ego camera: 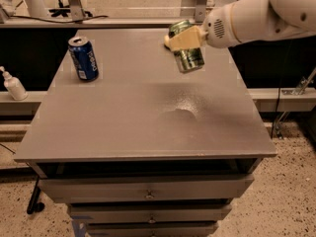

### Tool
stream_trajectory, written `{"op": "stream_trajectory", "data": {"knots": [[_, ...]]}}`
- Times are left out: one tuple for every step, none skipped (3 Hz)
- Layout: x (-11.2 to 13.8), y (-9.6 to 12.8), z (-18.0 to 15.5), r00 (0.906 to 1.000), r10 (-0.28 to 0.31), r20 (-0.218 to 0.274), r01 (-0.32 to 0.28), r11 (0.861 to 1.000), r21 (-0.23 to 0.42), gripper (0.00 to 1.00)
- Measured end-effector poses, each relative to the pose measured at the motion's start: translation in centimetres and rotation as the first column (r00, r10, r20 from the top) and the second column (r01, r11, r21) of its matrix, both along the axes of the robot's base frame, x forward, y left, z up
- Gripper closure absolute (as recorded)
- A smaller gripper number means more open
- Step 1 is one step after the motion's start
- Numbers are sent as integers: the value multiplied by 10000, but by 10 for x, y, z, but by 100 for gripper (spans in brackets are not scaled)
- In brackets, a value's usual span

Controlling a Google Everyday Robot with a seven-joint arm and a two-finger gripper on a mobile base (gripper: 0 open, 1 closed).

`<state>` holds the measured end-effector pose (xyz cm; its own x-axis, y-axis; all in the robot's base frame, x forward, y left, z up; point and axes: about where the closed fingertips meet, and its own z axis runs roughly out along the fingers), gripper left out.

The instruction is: Place green can upright

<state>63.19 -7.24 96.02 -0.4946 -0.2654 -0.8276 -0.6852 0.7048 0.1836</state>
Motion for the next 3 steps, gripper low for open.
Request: {"op": "stream_trajectory", "data": {"knots": [[3,-14,26,9915,-199,1285,-75,9778,2092,100],[-15,-20,48,9804,-94,1968,-423,9655,2569,100],[-16,-20,49,9802,-83,1981,-432,9662,2540,100]]}}
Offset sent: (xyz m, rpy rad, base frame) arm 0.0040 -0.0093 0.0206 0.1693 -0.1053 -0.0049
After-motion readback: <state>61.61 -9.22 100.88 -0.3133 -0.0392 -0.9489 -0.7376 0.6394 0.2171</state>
